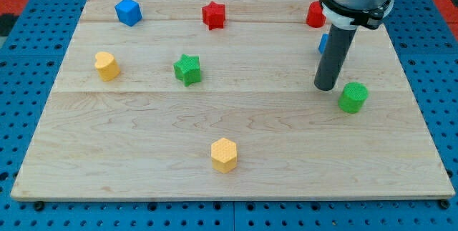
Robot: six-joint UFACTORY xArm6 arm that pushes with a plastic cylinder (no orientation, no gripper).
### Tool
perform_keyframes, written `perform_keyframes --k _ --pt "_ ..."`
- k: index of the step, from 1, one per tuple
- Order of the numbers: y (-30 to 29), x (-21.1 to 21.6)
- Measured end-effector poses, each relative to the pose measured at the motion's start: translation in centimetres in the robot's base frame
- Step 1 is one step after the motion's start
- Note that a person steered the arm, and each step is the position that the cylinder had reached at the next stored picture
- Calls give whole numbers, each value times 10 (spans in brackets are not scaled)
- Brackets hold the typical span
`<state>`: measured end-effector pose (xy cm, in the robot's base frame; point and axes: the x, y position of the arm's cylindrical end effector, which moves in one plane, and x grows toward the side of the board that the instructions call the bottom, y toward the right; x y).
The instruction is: Put the green star below the green circle to form a vertical line
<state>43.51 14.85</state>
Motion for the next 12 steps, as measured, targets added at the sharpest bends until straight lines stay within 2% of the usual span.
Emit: perform_keyframes --k 2,5,6,8,9,10,11,12 --pt "-5 0" --pt "-90 5" --pt "-93 5" --pt "-169 5" --pt "-184 9" --pt "-262 10" --pt "-278 -15" --pt "-251 -43"
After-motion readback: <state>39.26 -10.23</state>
